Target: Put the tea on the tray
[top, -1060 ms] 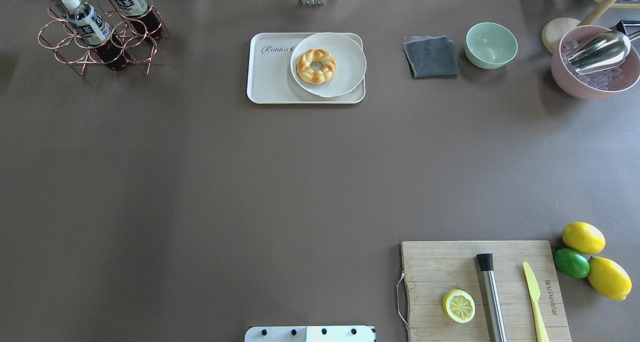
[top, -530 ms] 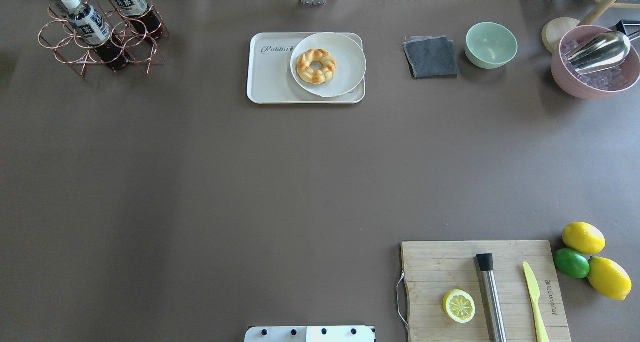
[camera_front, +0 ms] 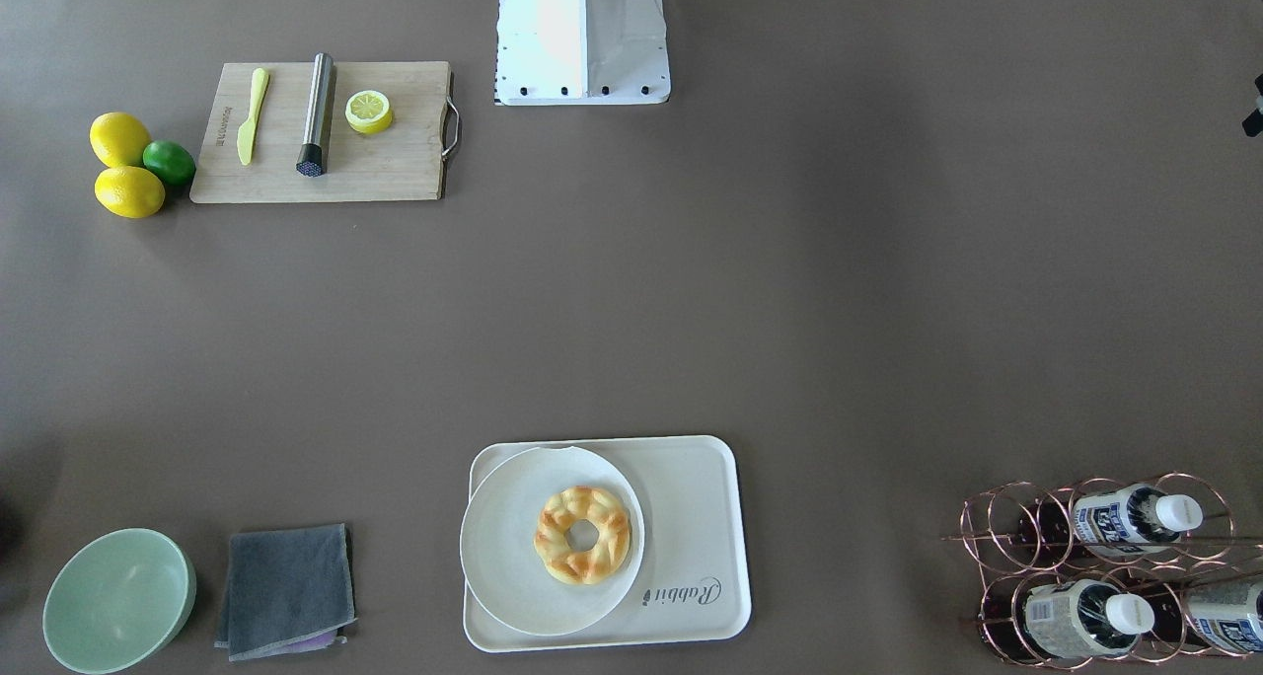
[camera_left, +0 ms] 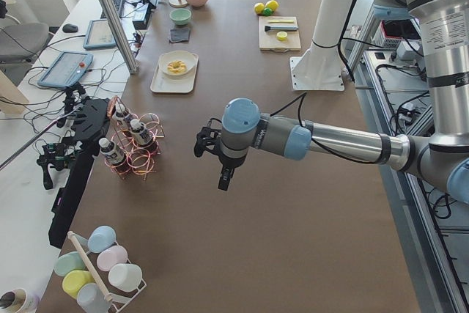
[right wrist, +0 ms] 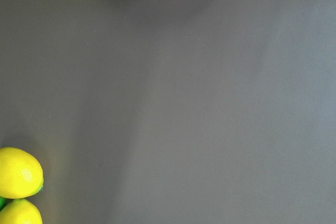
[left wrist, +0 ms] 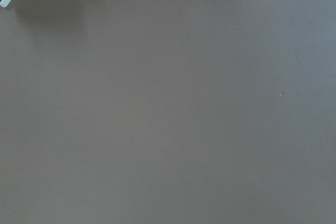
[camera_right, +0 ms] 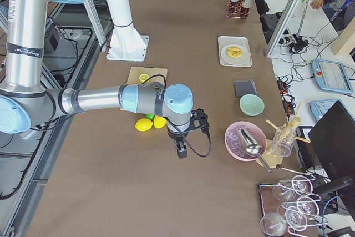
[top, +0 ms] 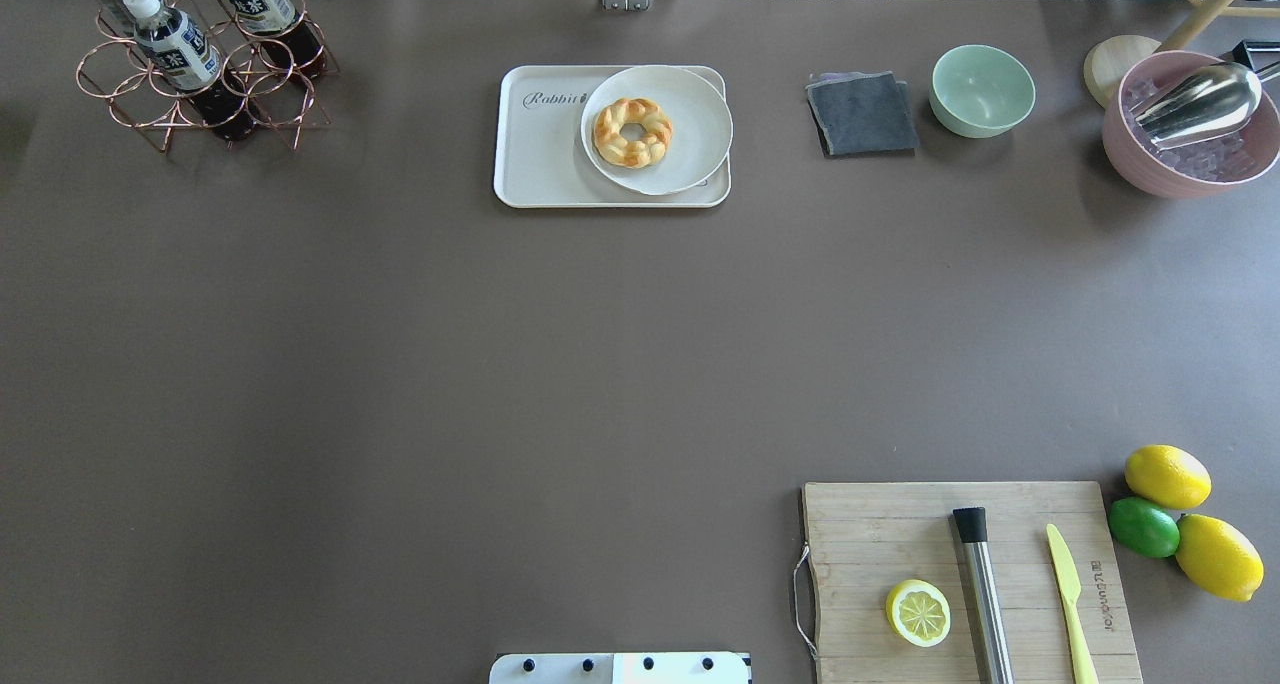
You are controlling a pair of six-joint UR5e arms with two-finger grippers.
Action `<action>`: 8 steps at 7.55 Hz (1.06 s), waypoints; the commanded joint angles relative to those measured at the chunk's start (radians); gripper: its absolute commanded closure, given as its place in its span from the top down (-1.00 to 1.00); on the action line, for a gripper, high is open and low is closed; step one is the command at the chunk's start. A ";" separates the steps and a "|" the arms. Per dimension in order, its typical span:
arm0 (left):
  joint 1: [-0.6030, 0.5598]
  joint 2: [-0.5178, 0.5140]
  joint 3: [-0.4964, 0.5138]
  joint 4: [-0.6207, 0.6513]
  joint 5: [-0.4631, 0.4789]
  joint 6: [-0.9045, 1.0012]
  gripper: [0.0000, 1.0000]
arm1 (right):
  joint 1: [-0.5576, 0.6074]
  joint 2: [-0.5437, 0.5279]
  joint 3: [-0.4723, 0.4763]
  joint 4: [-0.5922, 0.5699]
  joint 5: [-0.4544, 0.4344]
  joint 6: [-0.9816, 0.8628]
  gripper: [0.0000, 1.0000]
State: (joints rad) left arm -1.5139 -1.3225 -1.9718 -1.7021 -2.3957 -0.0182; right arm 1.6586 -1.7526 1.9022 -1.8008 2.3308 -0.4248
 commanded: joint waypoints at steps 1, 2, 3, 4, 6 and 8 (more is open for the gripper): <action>0.073 -0.220 0.101 -0.025 0.030 -0.106 0.95 | 0.000 -0.014 0.005 0.001 0.004 -0.002 1.00; 0.083 -0.303 0.126 -0.034 0.030 -0.174 0.95 | 0.000 -0.015 0.006 0.001 0.004 0.000 1.00; 0.124 -0.386 0.148 -0.039 0.055 -0.300 0.95 | 0.000 -0.015 0.006 0.001 0.004 -0.002 1.00; 0.174 -0.418 0.143 -0.059 0.152 -0.366 0.95 | 0.000 -0.016 0.006 0.001 0.005 -0.002 1.00; 0.260 -0.492 0.273 -0.241 0.213 -0.564 0.95 | -0.002 -0.021 0.008 0.001 0.010 -0.002 1.00; 0.264 -0.565 0.376 -0.283 0.222 -0.589 0.94 | -0.008 -0.022 0.003 0.021 0.010 -0.002 1.00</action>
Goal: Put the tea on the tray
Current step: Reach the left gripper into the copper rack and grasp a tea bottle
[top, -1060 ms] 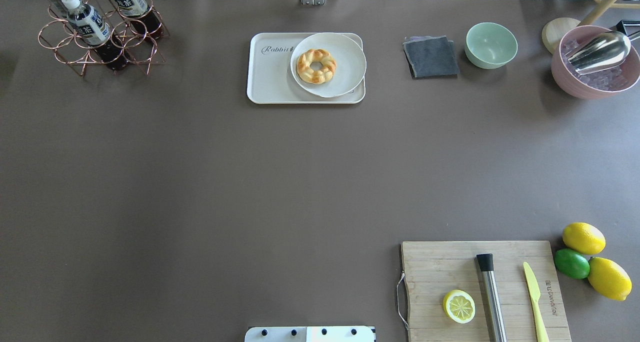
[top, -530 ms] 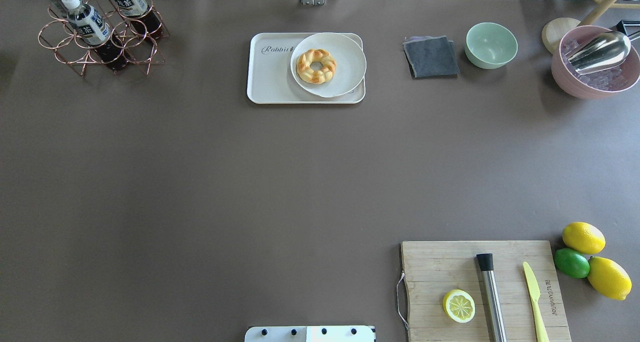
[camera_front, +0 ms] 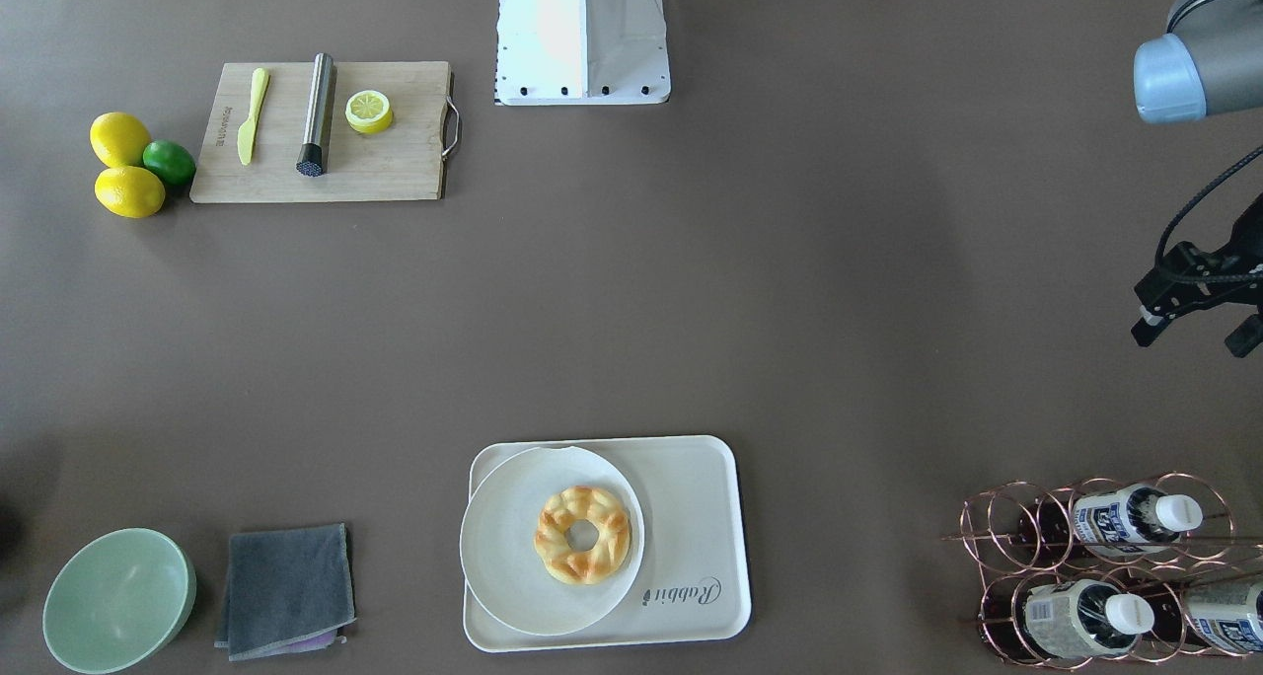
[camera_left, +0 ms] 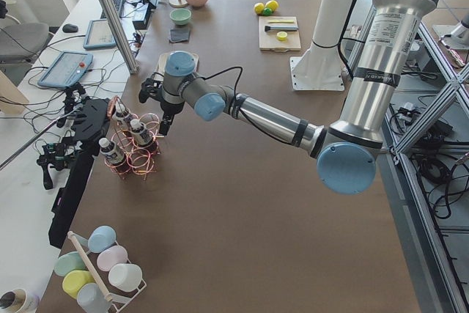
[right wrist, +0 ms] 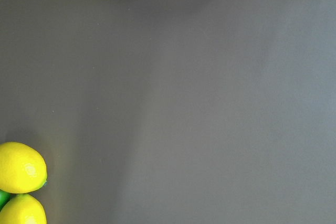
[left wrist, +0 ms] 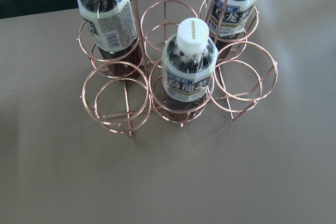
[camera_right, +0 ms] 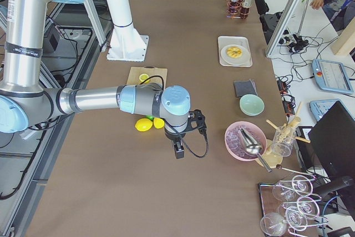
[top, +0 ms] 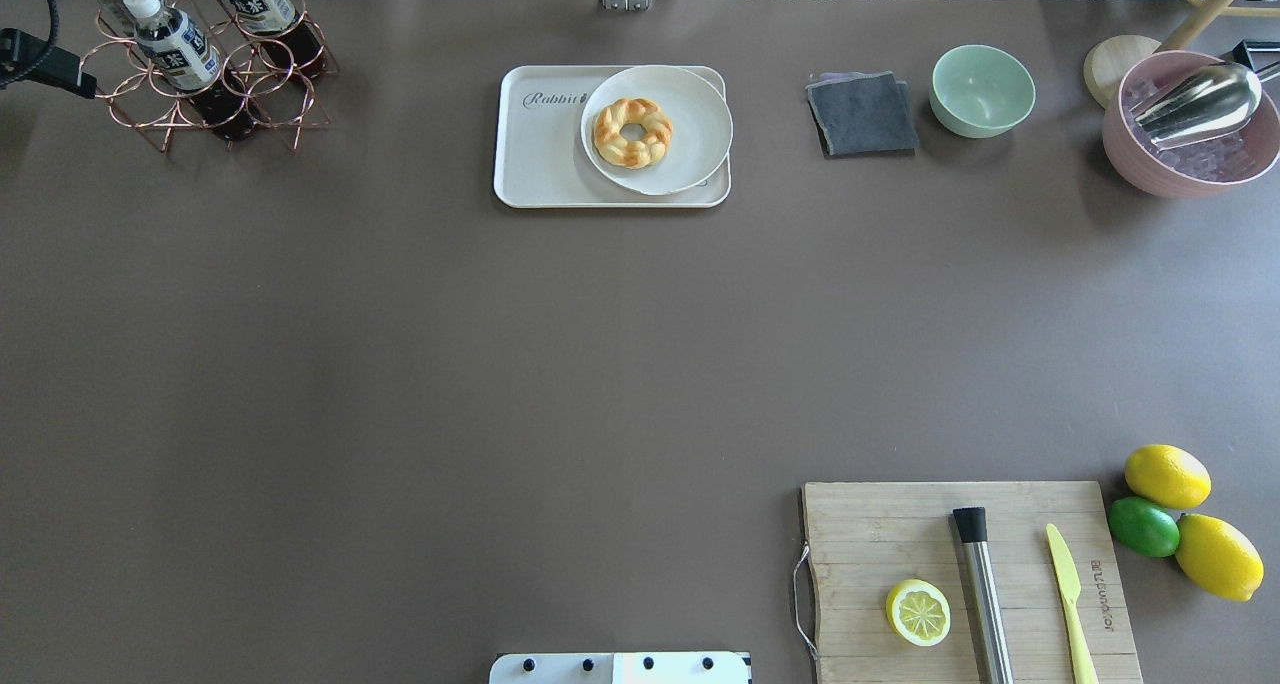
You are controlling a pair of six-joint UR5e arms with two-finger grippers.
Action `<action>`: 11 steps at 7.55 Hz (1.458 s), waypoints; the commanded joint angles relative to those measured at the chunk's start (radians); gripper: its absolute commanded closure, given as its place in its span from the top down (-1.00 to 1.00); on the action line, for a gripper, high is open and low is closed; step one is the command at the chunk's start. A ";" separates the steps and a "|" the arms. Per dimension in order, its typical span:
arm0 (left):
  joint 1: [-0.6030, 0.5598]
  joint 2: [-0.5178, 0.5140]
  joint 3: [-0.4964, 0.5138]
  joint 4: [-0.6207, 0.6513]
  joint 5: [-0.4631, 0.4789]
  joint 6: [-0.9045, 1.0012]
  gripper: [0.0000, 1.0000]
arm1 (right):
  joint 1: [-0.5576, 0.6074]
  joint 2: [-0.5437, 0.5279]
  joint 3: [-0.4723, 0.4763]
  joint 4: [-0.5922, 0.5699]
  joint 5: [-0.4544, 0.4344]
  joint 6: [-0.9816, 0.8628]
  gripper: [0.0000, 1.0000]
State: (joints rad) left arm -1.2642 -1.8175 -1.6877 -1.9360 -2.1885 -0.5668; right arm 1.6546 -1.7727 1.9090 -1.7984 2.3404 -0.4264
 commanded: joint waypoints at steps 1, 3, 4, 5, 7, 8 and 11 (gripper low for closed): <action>0.020 -0.118 0.139 -0.046 0.016 -0.048 0.94 | -0.006 -0.004 -0.007 0.030 0.000 0.001 1.00; 0.026 -0.178 0.213 -0.055 0.131 -0.045 0.94 | -0.012 -0.005 -0.007 0.031 0.002 0.002 1.00; 0.045 -0.187 0.244 -0.078 0.142 -0.042 0.93 | -0.013 -0.007 -0.007 0.030 0.011 0.002 1.00; 0.045 -0.210 0.281 -0.104 0.142 -0.050 0.80 | -0.016 -0.011 -0.007 0.031 0.022 0.002 1.00; 0.045 -0.240 0.363 -0.167 0.144 -0.053 0.68 | -0.018 -0.014 -0.005 0.033 0.023 0.002 1.00; 0.045 -0.256 0.385 -0.184 0.163 -0.053 0.68 | -0.019 -0.014 -0.005 0.033 0.022 0.002 1.00; 0.046 -0.284 0.408 -0.187 0.182 -0.071 0.32 | -0.021 -0.016 -0.001 0.033 0.019 0.000 1.00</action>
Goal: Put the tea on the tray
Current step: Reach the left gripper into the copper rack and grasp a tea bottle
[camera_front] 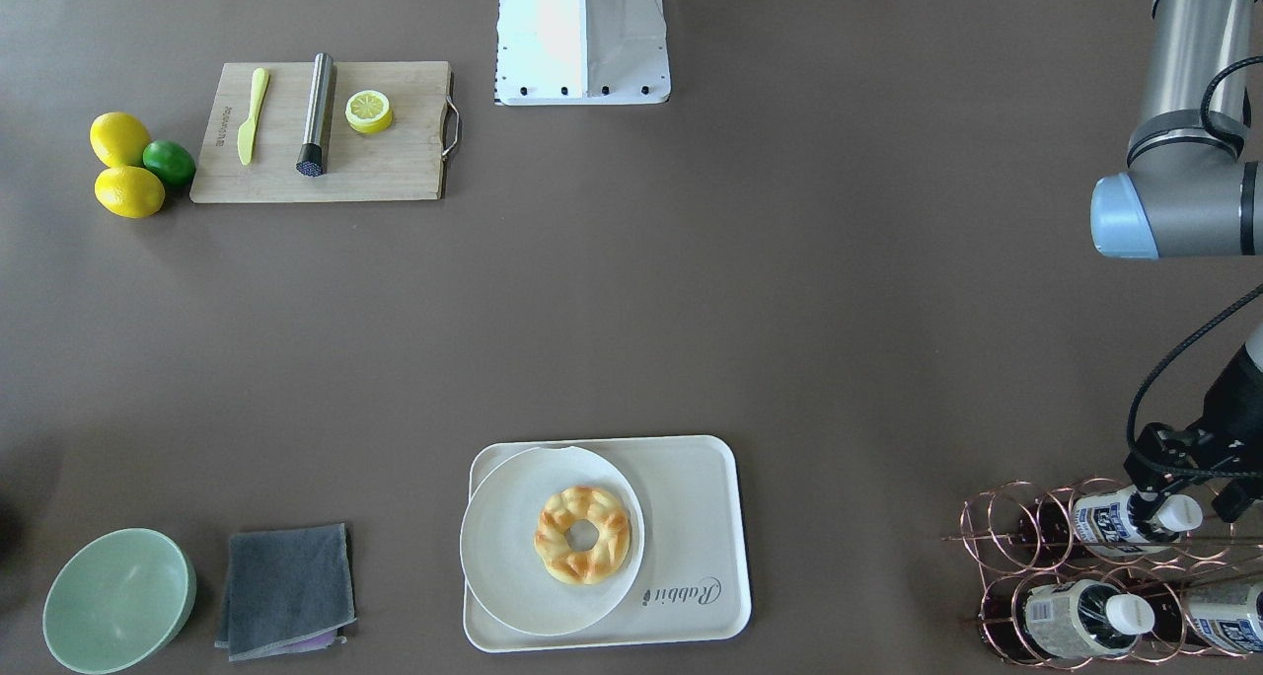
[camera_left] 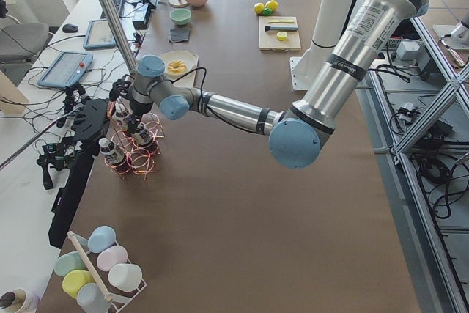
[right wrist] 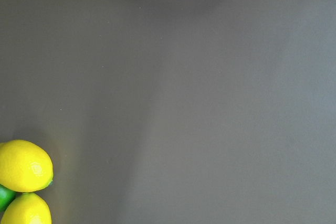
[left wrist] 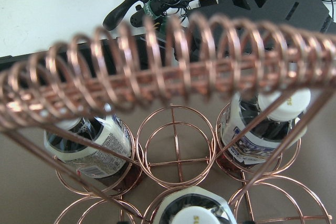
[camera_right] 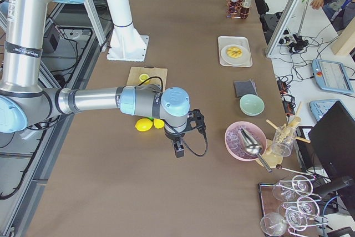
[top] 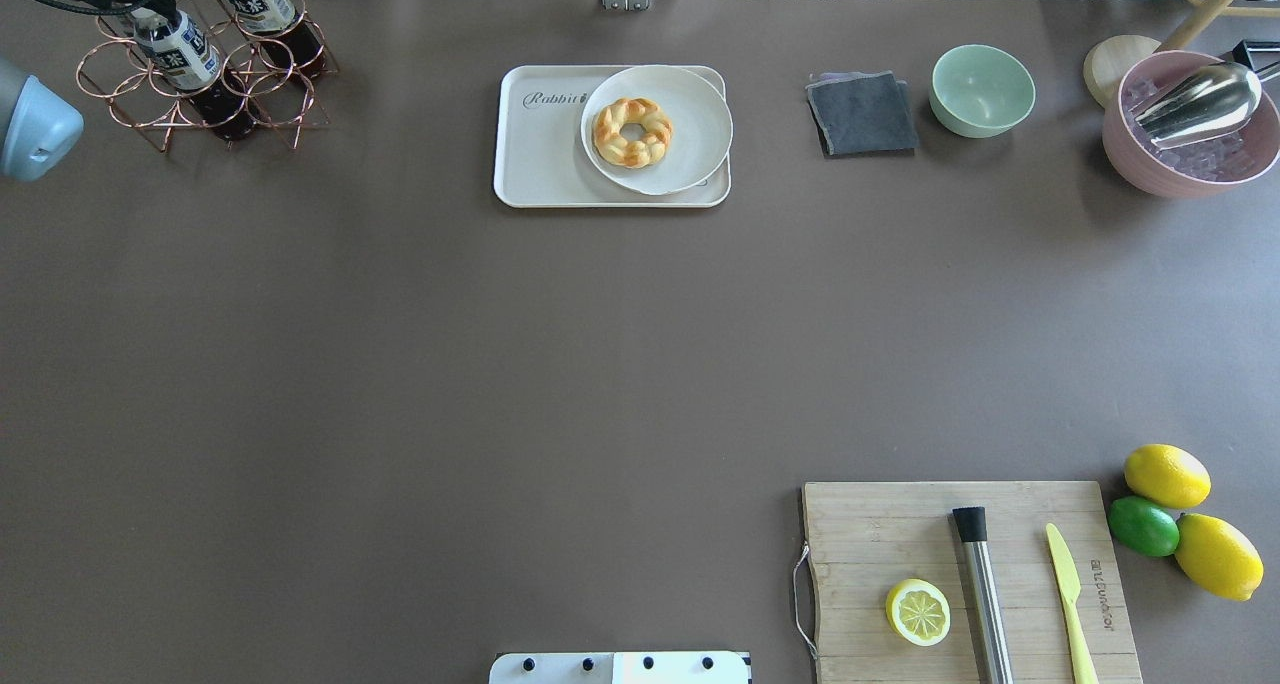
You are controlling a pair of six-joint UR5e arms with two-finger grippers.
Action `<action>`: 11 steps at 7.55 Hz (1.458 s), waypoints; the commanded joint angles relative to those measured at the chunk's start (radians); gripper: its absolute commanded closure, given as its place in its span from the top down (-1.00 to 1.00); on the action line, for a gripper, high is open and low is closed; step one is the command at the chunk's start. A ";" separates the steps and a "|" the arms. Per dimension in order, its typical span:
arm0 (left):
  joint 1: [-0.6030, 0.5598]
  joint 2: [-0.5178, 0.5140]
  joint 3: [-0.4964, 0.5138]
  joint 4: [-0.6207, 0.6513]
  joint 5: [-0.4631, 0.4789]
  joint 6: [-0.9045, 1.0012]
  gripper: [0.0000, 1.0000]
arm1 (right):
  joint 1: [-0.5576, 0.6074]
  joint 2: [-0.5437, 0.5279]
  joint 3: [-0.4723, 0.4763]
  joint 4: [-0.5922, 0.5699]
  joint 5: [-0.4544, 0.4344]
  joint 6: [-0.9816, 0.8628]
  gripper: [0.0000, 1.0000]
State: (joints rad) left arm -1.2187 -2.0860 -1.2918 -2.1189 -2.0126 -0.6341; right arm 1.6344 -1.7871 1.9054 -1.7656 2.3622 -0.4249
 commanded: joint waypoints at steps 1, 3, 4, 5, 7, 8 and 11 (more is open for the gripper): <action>0.001 -0.017 0.018 -0.004 0.005 -0.004 0.23 | -0.001 -0.001 0.001 0.000 -0.003 -0.002 1.00; 0.001 -0.017 0.017 -0.006 0.005 -0.004 -0.21 | -0.001 -0.003 0.003 0.000 -0.003 0.000 1.00; 0.001 -0.017 0.017 -0.004 0.005 -0.006 -0.72 | -0.001 -0.005 0.003 0.000 -0.001 0.000 1.00; 0.001 -0.017 0.017 -0.003 0.005 -0.006 -1.00 | -0.001 -0.005 0.003 0.000 -0.001 0.000 1.00; -0.001 -0.028 0.015 0.005 0.003 -0.010 -1.00 | -0.001 -0.005 0.003 0.000 -0.001 0.000 1.00; -0.013 -0.042 0.005 0.031 -0.014 -0.009 -1.00 | -0.001 -0.005 0.006 0.000 -0.001 0.002 1.00; -0.105 -0.065 -0.078 0.129 -0.107 0.001 -1.00 | -0.001 -0.021 0.027 0.000 -0.001 0.002 1.00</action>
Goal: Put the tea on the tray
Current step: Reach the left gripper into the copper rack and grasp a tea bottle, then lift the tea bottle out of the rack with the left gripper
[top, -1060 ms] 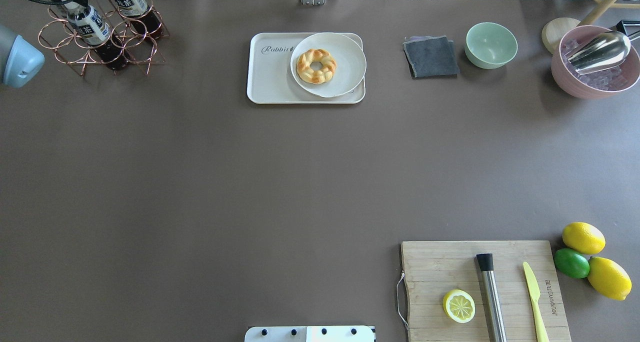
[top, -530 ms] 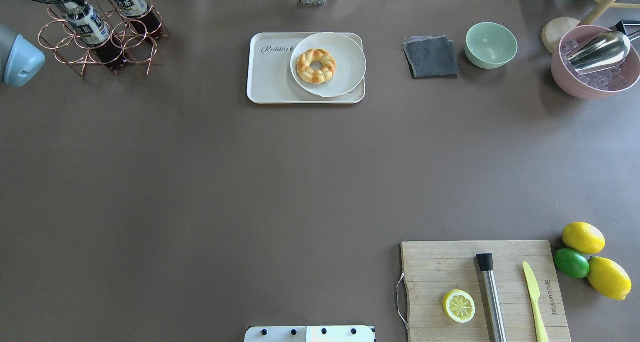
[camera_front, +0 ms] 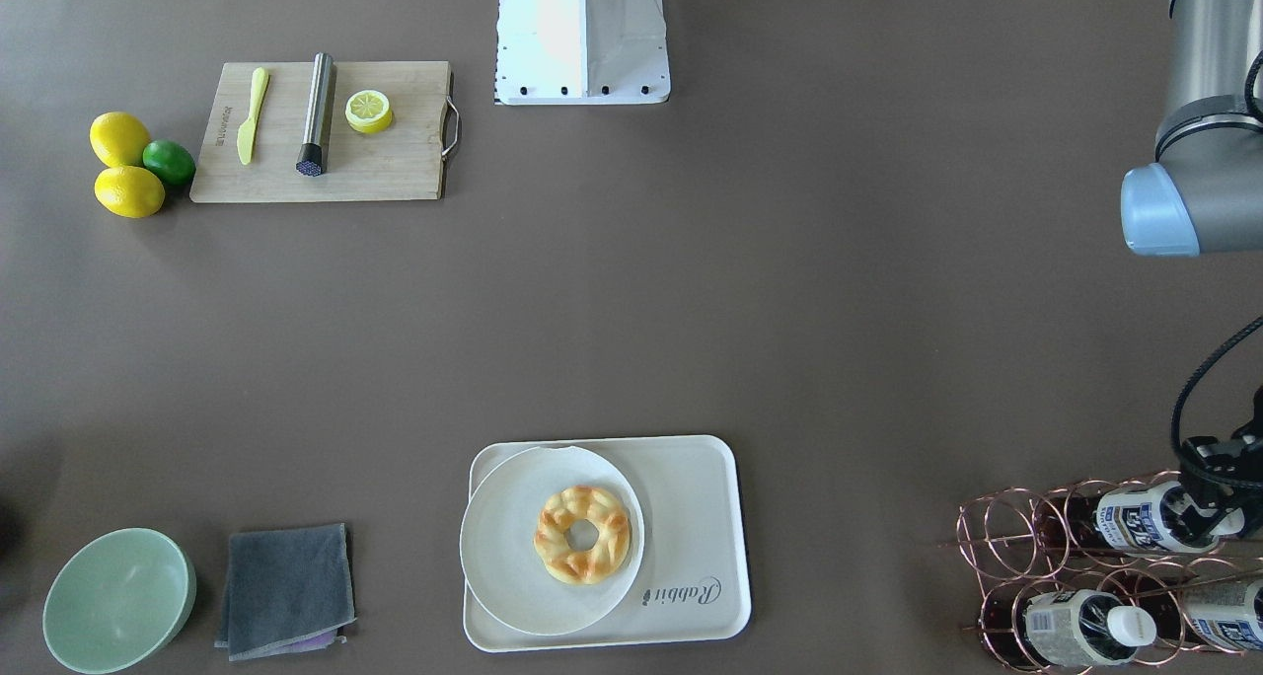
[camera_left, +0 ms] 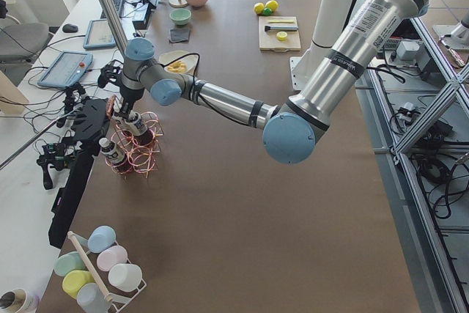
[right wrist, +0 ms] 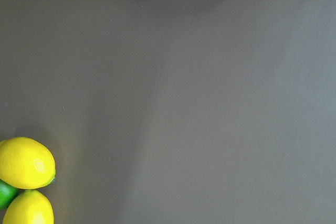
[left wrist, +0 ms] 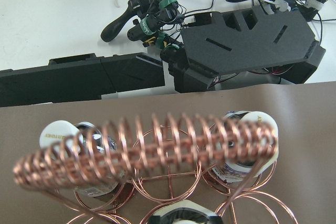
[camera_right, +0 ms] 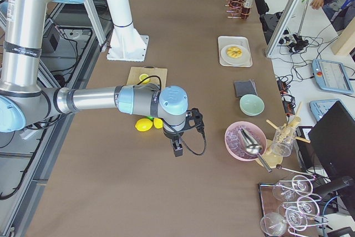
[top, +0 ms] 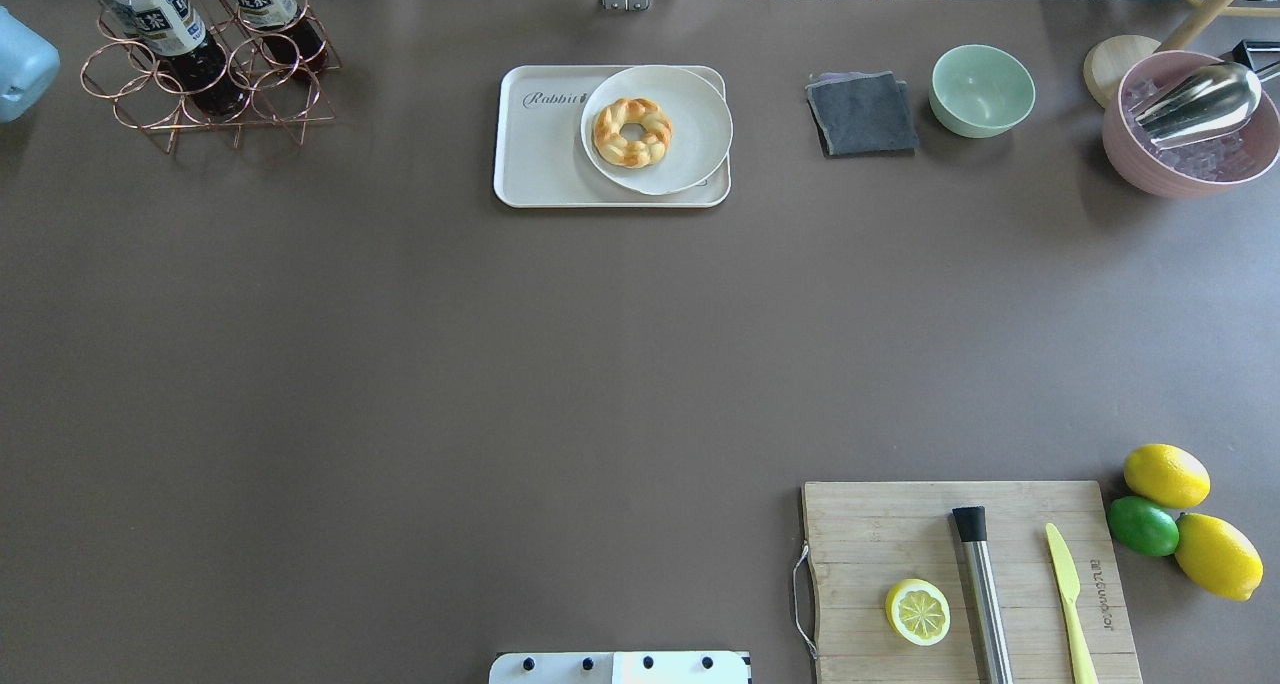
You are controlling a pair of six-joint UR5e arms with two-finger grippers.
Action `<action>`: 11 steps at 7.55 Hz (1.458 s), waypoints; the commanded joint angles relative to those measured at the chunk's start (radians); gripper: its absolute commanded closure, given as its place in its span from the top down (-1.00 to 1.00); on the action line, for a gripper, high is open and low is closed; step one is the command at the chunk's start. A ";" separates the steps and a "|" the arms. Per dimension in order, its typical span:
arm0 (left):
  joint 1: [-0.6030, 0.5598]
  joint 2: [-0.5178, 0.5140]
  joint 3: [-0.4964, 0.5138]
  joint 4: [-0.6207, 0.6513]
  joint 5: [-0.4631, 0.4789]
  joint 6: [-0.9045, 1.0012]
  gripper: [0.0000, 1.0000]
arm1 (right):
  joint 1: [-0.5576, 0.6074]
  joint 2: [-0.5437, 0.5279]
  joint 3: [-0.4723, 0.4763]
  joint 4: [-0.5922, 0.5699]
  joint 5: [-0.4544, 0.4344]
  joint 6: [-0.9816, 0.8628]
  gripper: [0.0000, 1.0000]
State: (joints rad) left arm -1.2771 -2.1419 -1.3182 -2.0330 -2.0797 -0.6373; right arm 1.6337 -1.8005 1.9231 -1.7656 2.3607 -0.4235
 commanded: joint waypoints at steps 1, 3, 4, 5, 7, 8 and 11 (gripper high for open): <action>-0.065 -0.009 -0.111 0.083 -0.042 0.004 -1.00 | -0.002 -0.007 0.007 0.000 -0.001 -0.001 1.00; -0.088 -0.009 -0.269 0.233 -0.057 0.004 -1.00 | -0.009 0.000 0.007 0.002 -0.001 -0.001 1.00; -0.085 -0.007 -0.373 0.346 -0.060 -0.005 -1.00 | -0.015 0.001 0.007 0.002 -0.001 -0.001 1.00; -0.068 -0.004 -0.471 0.443 -0.059 -0.030 -1.00 | -0.017 0.003 0.005 0.002 -0.001 -0.001 1.00; 0.058 -0.022 -0.585 0.542 -0.048 -0.181 -1.00 | -0.018 0.003 0.005 0.002 -0.001 -0.001 1.00; 0.134 -0.045 -0.616 0.548 -0.025 -0.285 -1.00 | -0.020 0.003 0.002 0.000 -0.003 -0.003 1.00; 0.492 -0.191 -0.631 0.634 0.381 -0.433 -1.00 | -0.023 0.001 -0.004 0.000 -0.001 -0.001 1.00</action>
State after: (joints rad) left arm -0.9741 -2.2603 -1.9392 -1.4475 -1.9052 -0.9961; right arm 1.6130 -1.7979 1.9244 -1.7654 2.3579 -0.4252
